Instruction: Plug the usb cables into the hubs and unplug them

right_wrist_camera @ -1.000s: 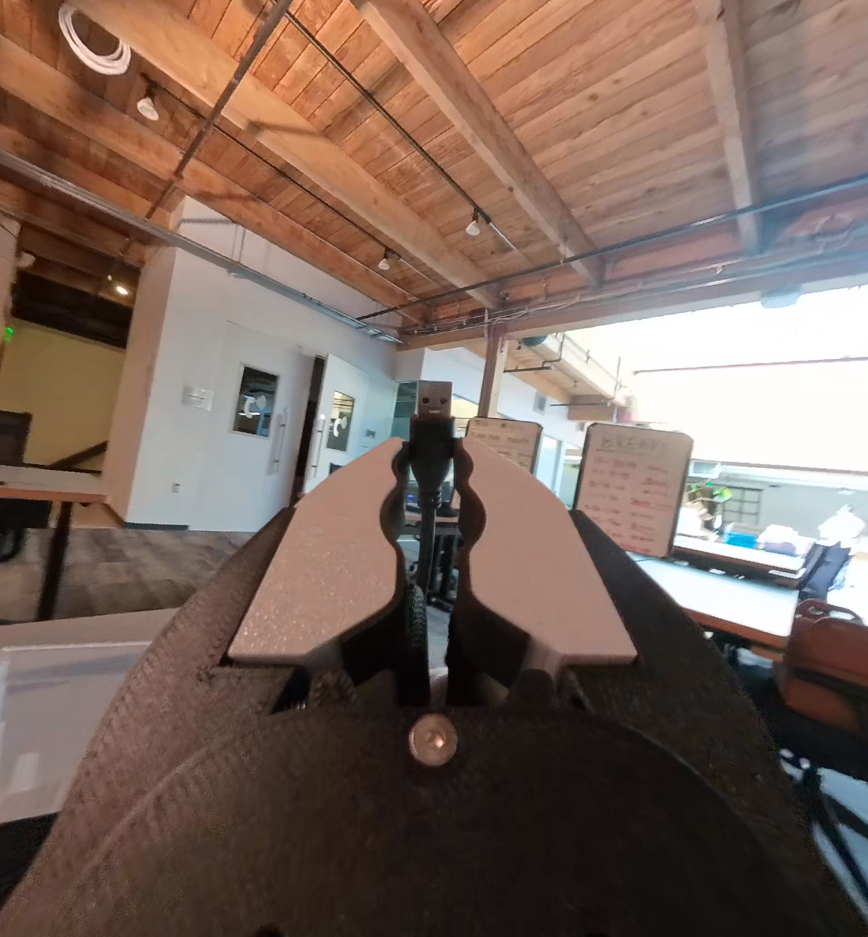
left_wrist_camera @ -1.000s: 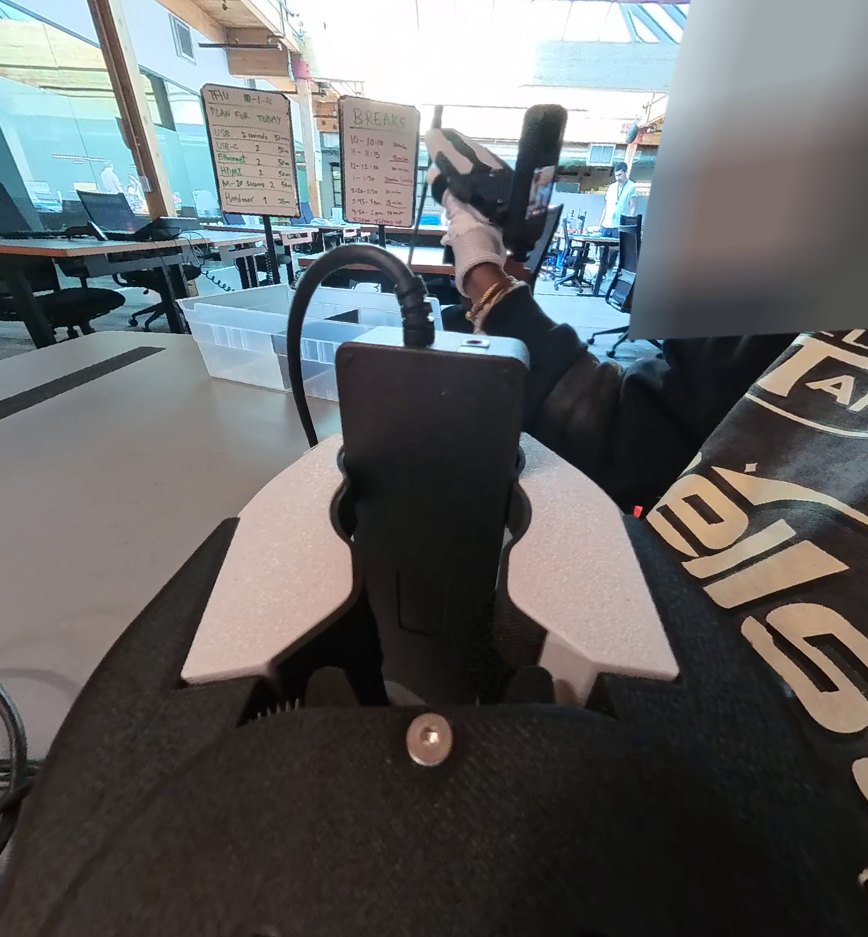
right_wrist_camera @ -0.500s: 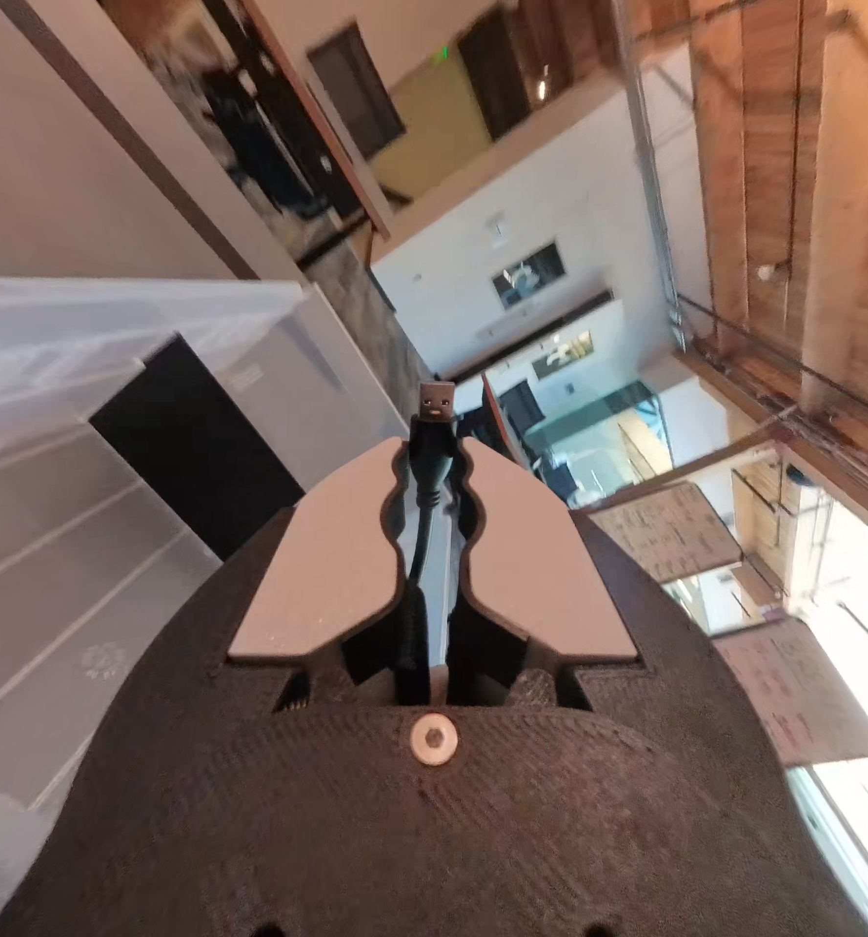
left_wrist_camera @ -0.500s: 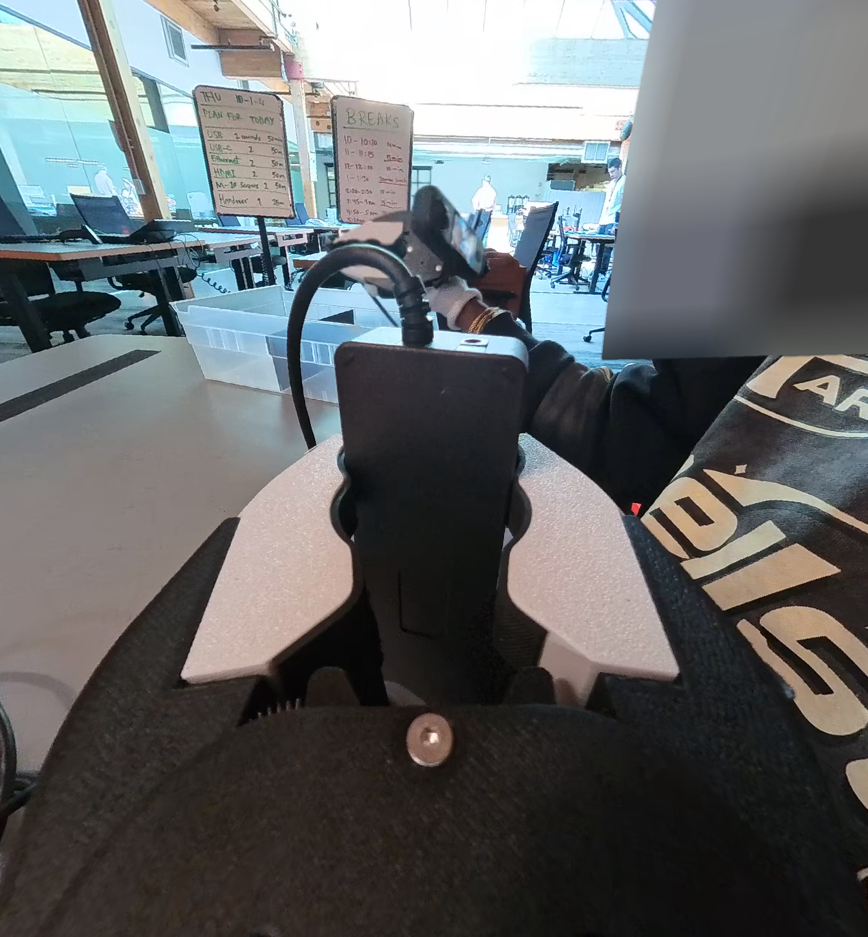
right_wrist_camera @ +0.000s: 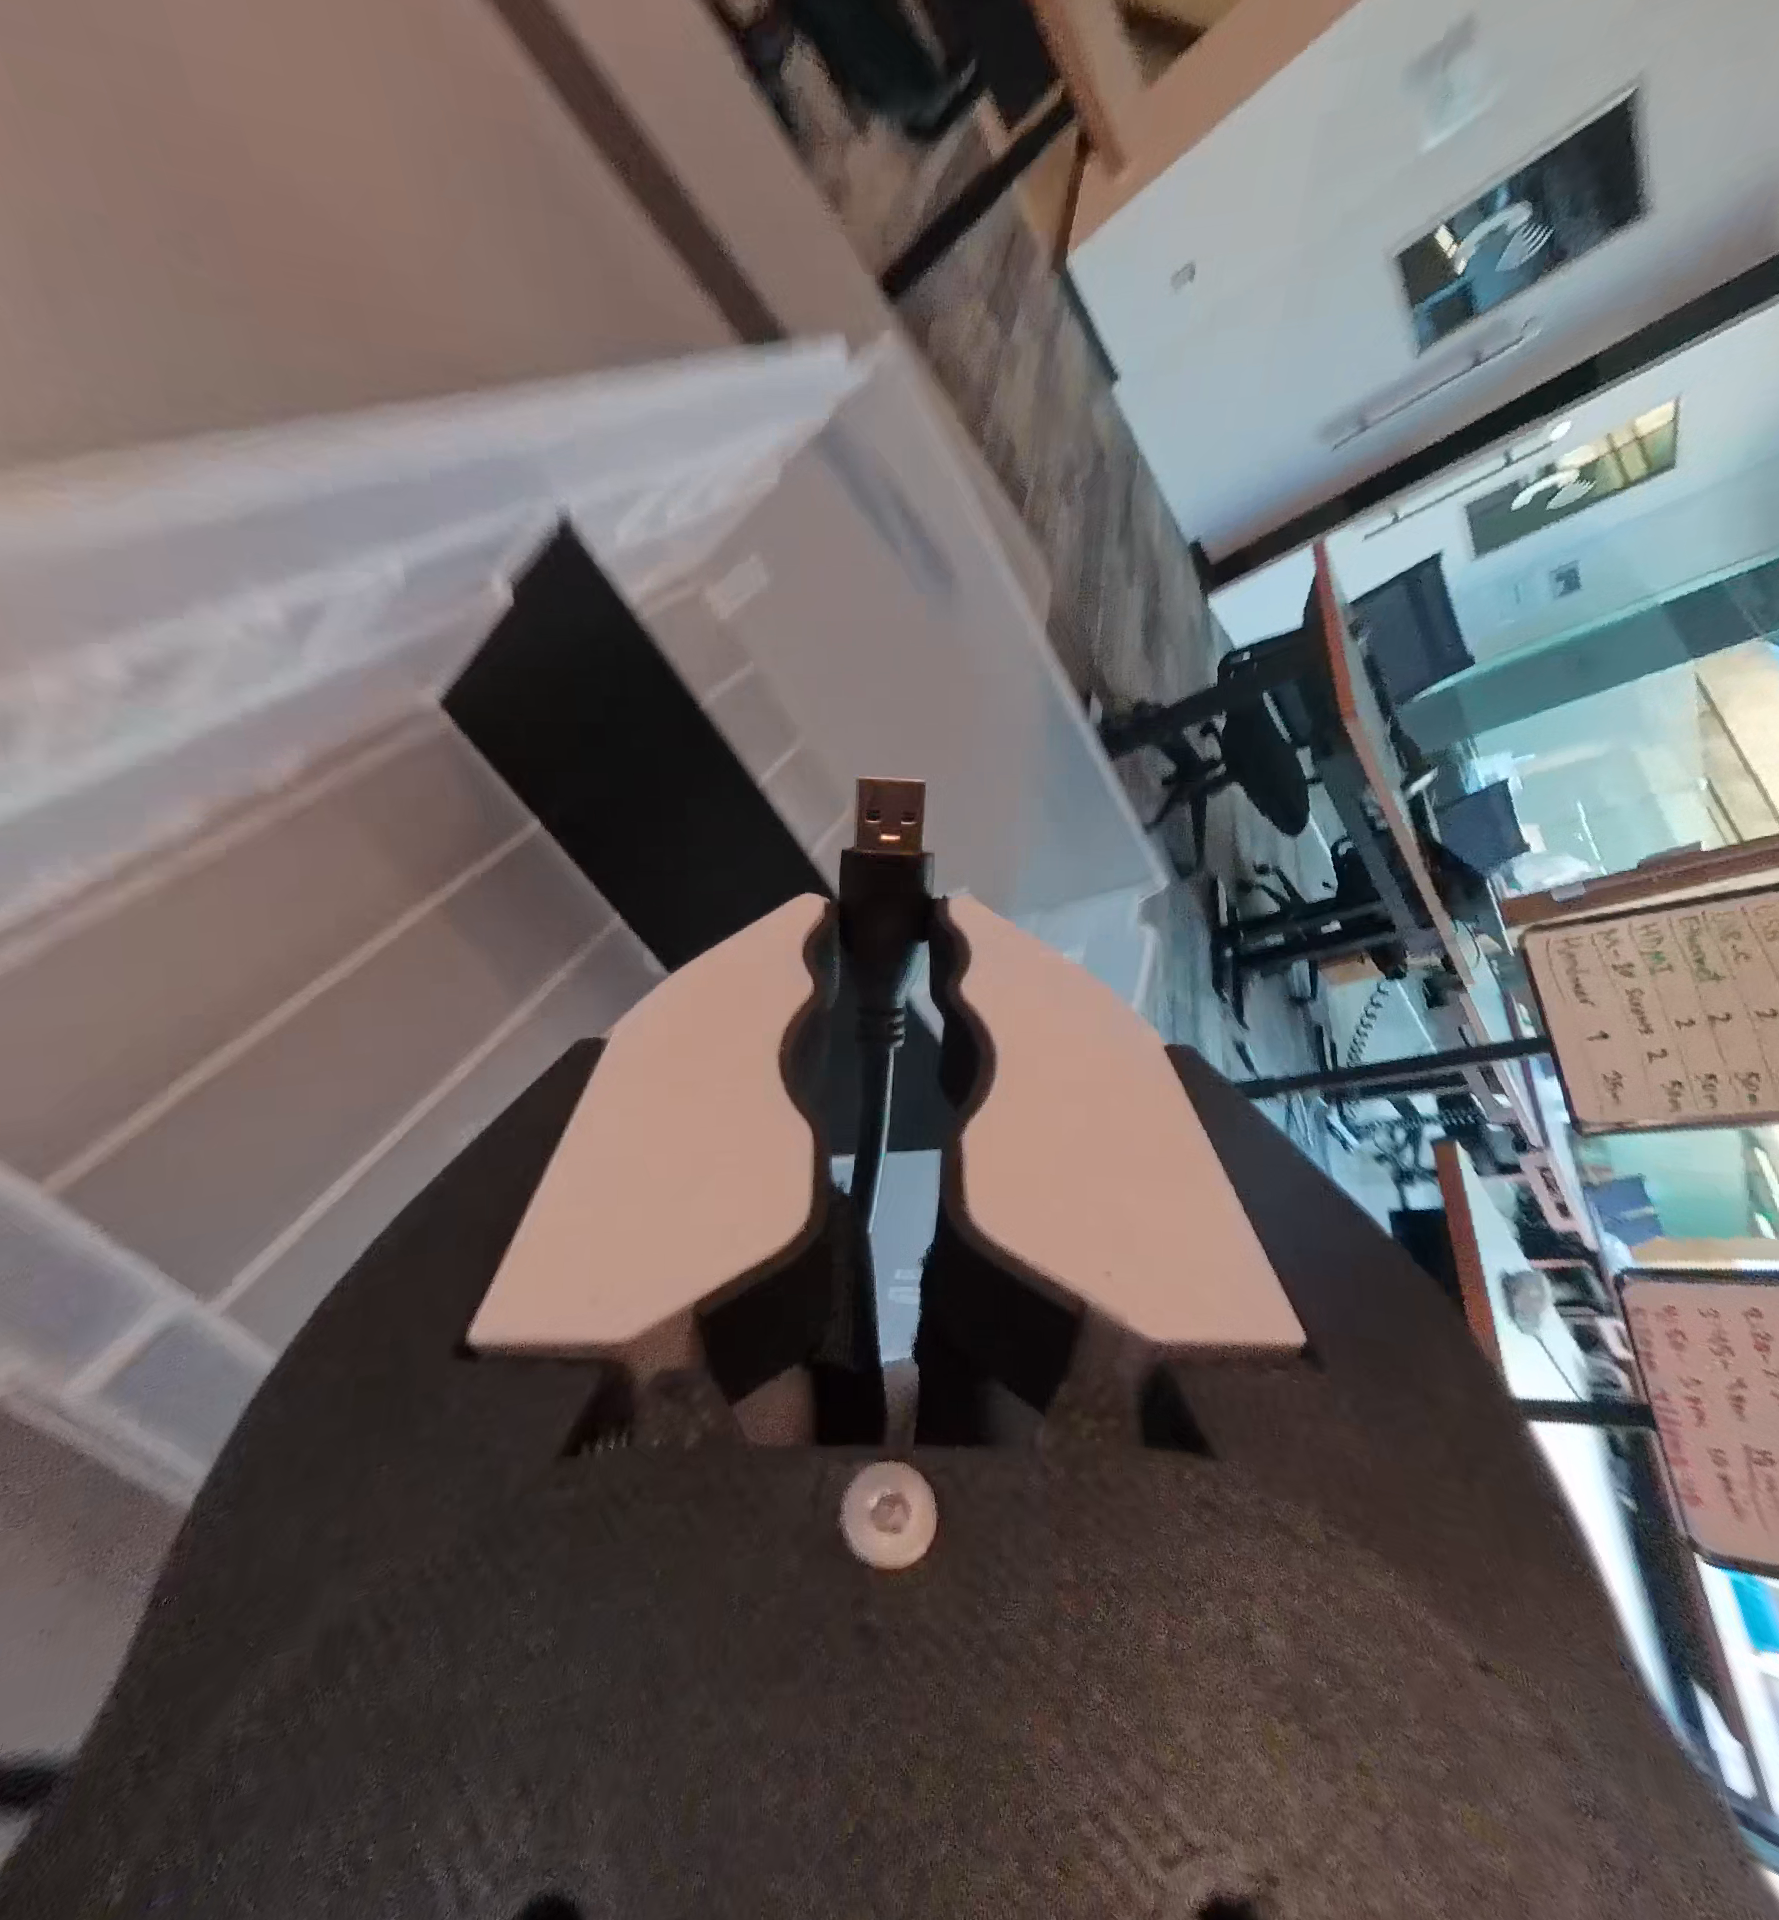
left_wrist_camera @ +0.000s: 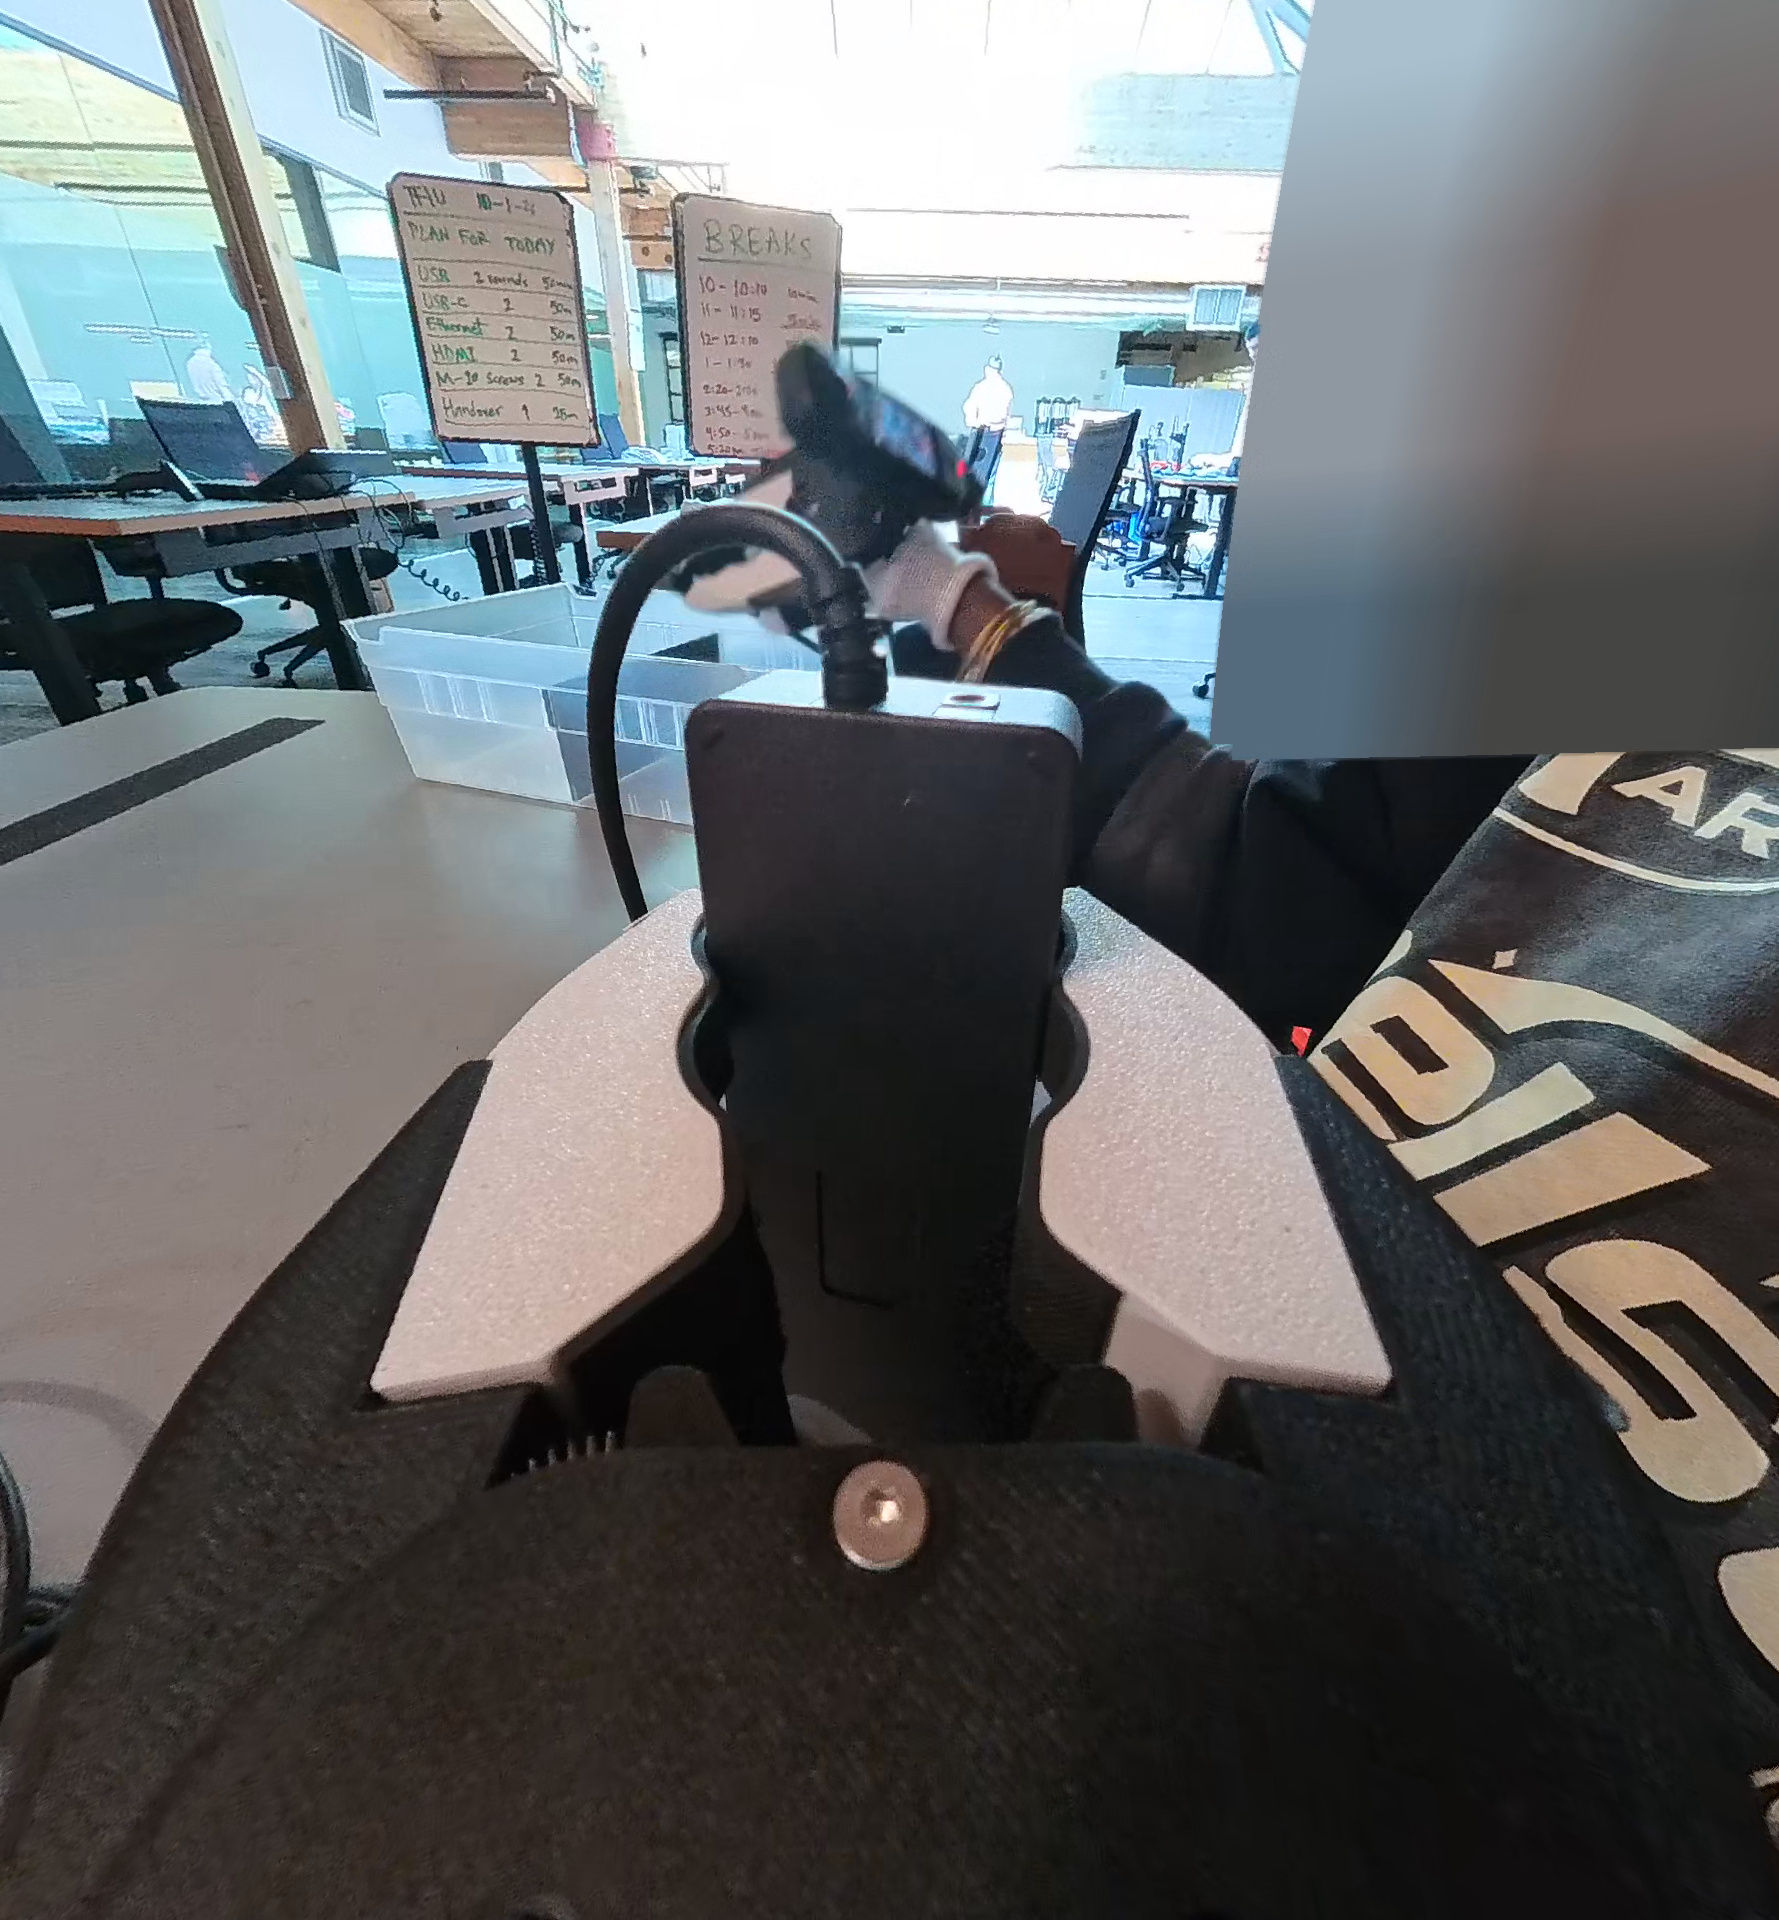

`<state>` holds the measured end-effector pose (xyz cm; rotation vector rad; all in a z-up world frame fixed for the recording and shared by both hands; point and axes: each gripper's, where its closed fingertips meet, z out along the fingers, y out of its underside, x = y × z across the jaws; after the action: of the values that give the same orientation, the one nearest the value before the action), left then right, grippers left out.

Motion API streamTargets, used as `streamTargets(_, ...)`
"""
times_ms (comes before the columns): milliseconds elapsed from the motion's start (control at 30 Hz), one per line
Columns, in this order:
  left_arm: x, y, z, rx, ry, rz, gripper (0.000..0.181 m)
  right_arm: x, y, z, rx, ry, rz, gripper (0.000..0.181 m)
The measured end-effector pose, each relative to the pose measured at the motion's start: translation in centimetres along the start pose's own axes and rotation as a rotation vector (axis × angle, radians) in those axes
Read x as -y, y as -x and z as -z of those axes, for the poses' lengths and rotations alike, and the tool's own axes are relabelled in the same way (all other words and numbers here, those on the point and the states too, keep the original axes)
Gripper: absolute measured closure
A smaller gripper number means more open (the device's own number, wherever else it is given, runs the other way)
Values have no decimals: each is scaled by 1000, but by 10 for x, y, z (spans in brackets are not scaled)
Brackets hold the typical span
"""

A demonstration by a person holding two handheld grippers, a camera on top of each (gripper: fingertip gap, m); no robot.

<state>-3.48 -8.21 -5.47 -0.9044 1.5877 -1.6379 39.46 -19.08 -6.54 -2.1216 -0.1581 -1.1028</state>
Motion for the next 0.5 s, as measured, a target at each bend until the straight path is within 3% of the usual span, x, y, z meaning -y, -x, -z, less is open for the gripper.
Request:
streamTargets(167,0,0,0,-2,0,-2,124,69,-45,71,-95,-261,-94,165)
streamTargets(267,0,-1,0,-1,1,-5,124,95,-82,102,-212,-334,-109,165)
streamTargets(367,0,-1,0,0,2,-9,124,98,-122,111,-373,-298,-163,165)
streamTargets(500,0,-1,0,-1,2,-8,124,66,-146,96,-516,-195,-339,165)
